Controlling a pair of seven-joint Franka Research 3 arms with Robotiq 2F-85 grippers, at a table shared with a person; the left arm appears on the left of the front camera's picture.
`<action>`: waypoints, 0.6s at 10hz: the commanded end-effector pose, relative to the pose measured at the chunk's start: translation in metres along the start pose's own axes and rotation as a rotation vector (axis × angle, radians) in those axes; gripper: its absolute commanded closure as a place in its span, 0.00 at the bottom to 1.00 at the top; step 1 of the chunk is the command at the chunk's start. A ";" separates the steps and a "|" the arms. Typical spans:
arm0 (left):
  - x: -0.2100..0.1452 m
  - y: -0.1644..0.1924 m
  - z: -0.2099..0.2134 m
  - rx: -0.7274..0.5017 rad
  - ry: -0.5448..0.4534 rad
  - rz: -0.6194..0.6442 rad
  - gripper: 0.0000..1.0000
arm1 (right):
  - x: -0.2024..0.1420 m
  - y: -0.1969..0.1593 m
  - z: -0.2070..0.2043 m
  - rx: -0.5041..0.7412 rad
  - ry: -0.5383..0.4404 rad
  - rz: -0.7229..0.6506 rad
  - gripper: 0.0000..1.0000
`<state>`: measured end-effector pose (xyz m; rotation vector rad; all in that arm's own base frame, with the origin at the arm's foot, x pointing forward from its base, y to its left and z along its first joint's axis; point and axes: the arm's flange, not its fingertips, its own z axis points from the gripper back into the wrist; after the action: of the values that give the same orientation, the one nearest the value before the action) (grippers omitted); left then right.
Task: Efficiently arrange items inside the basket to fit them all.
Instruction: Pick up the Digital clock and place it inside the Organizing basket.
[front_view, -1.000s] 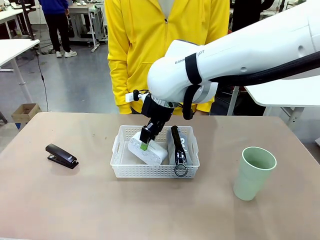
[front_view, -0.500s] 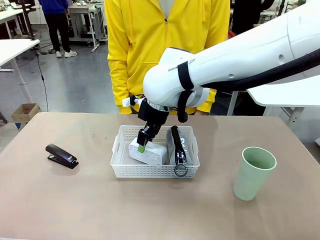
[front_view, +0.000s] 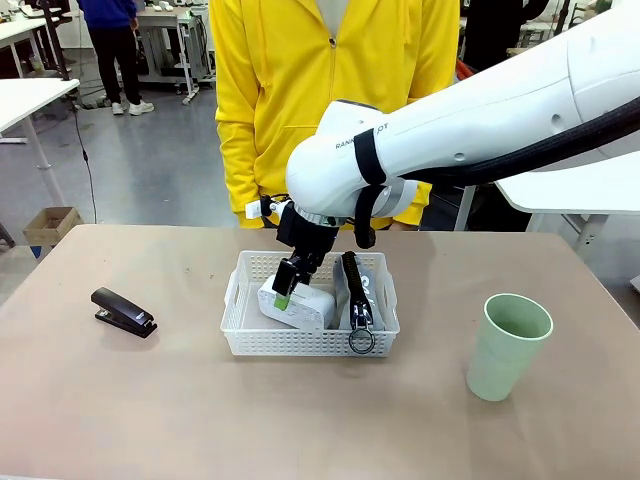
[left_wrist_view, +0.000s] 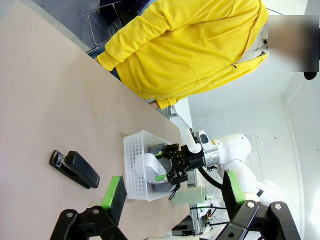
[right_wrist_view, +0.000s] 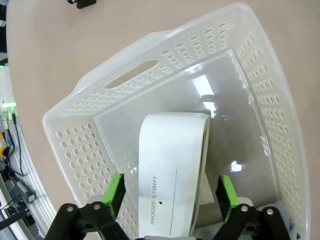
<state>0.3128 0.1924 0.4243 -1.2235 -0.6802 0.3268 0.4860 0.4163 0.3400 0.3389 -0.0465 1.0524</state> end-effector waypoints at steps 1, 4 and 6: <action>-0.001 -0.001 -0.001 -0.022 -0.013 -0.022 0.00 | -0.003 0.001 0.011 0.006 -0.029 -0.015 0.00; -0.001 -0.001 -0.001 -0.022 -0.013 -0.022 0.00 | -0.017 0.000 0.036 0.037 -0.119 -0.010 0.00; -0.001 -0.001 -0.001 -0.022 -0.013 -0.022 0.00 | -0.066 -0.004 0.113 0.239 -0.323 -0.026 0.00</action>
<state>0.3129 0.1926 0.4246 -1.2232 -0.6809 0.3264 0.4951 0.3810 0.4057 0.5465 -0.1757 0.9822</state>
